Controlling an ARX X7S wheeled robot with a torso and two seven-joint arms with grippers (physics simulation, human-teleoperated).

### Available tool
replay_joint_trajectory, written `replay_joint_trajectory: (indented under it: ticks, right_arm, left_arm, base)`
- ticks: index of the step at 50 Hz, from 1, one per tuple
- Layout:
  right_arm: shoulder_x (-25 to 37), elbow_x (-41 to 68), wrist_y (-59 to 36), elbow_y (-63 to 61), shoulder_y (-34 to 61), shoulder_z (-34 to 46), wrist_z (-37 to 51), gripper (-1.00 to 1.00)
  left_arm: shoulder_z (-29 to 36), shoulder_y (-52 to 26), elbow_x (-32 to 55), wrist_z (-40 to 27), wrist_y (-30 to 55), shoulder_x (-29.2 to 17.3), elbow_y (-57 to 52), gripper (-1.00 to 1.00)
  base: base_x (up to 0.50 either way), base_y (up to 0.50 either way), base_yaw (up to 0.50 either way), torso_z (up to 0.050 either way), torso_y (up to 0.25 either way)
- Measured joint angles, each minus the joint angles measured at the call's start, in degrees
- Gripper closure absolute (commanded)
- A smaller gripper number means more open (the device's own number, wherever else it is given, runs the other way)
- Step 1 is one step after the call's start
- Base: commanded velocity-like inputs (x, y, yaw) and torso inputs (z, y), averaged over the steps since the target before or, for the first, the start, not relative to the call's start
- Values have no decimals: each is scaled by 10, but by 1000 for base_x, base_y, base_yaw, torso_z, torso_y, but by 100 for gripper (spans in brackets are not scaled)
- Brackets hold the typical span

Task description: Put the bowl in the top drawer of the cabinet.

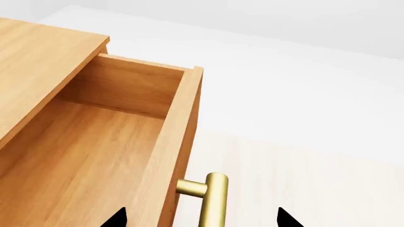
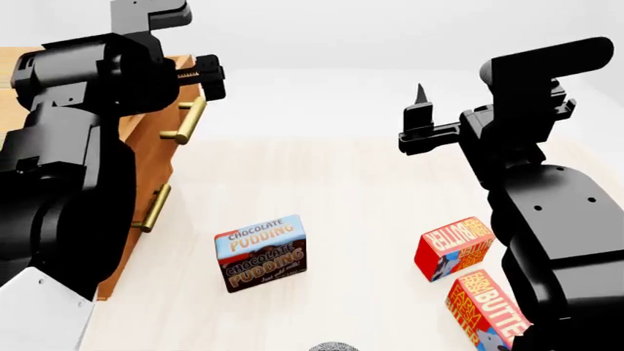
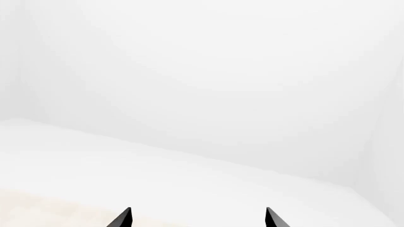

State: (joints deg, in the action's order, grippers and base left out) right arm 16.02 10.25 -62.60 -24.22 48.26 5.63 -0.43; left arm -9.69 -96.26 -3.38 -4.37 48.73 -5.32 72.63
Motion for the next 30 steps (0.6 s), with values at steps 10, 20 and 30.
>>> replay_joint_trajectory:
  ticks: [10,20,30]
  right_arm:
    - [2,4,1,-1,-2,-4,0,-100]
    - [4,6,2,-2,-4,-5,1,-100]
    - [6,9,2,-3,-5,-6,2,-100]
  left_arm:
    - [2,3,-14,1,1,11,-4,-100]
    - [-31,-2,-7,15,17,7,-11,-100]
    - [-101,-11,12,39,40,-3,-13,-100]
  base:
    - [4,0,-2,0,0]
    - [2,0,-2,0,0]
    - [2,0,-2,0,0]
